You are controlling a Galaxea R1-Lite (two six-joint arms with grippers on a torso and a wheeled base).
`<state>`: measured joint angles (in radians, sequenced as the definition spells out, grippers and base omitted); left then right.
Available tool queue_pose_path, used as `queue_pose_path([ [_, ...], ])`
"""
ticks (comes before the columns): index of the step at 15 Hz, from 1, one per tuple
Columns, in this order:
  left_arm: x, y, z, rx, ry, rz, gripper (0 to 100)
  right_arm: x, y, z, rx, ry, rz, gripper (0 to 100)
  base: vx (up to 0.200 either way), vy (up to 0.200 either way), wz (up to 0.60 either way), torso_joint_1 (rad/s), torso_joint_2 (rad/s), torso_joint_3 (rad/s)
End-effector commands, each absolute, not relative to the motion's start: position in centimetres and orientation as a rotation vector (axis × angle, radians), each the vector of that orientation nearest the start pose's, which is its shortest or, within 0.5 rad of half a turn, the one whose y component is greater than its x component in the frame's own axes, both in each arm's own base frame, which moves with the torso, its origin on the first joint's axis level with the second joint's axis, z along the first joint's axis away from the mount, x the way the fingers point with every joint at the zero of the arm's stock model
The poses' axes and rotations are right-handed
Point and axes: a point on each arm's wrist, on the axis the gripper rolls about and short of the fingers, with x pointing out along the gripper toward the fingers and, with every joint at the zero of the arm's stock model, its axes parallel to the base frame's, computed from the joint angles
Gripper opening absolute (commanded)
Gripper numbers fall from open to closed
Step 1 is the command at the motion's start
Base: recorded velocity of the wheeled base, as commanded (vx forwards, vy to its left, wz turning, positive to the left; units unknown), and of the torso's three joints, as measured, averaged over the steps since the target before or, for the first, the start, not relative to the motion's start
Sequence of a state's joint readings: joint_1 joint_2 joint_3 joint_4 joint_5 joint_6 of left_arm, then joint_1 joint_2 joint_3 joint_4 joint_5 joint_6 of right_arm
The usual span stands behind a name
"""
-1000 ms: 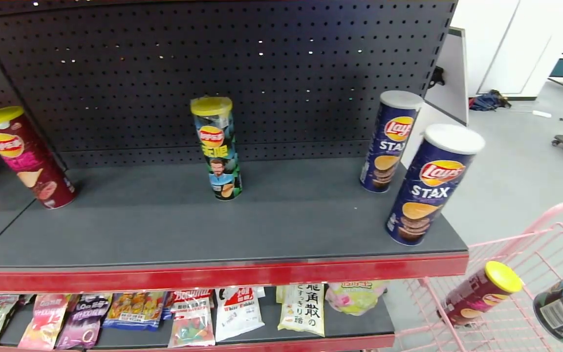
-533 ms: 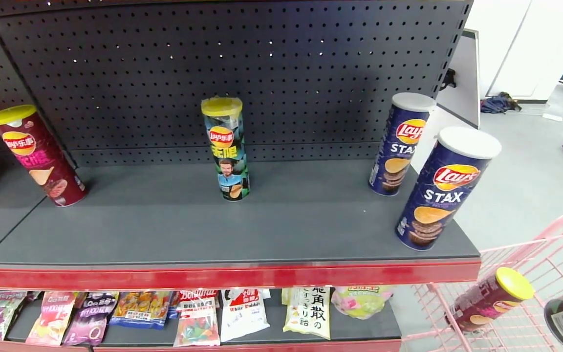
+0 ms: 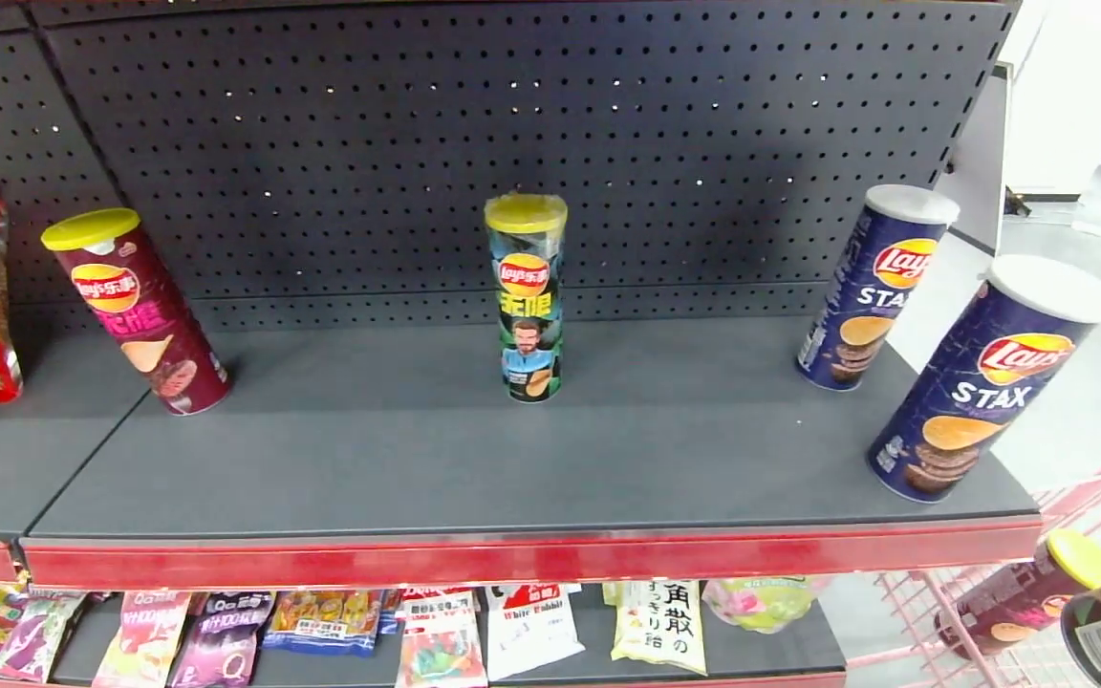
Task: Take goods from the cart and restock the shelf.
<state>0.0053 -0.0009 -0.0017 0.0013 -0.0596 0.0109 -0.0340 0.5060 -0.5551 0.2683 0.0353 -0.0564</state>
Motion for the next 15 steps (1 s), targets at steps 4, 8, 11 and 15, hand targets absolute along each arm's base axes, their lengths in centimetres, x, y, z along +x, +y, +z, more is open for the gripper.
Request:
queue_pose_path([
  [4, -2.29, -0.15, 7.57, 0.011, 0.0, -0.054, 100, 0.69, 0.06, 20.43, -0.049, 0.219, 0.008, 0, 0.0, 0.2, 0.0, 0.004, 0.0, 0.002],
  [8, -2.29, -0.15, 7.57, 0.011, 0.0, -0.055, 100, 0.67, 0.07, 20.39, -0.049, 0.219, 0.014, 0, 0.0, 0.0, 0.0, 0.0, 0.0, 0.0],
  [11, -2.29, -0.15, 7.57, 0.011, 0.0, -0.054, 100, 0.24, 0.15, 20.31, -0.046, 0.207, 0.044, 0, 0.067, 0.0, 0.0, 0.001, 0.0, 0.001],
  [15, -2.29, -0.15, 7.57, 0.009, 0.0, -0.054, 100, -0.11, 0.18, 19.84, -0.049, 0.202, 0.052, 0, 0.15, 0.0, 0.0, -0.005, 0.0, 0.004],
])
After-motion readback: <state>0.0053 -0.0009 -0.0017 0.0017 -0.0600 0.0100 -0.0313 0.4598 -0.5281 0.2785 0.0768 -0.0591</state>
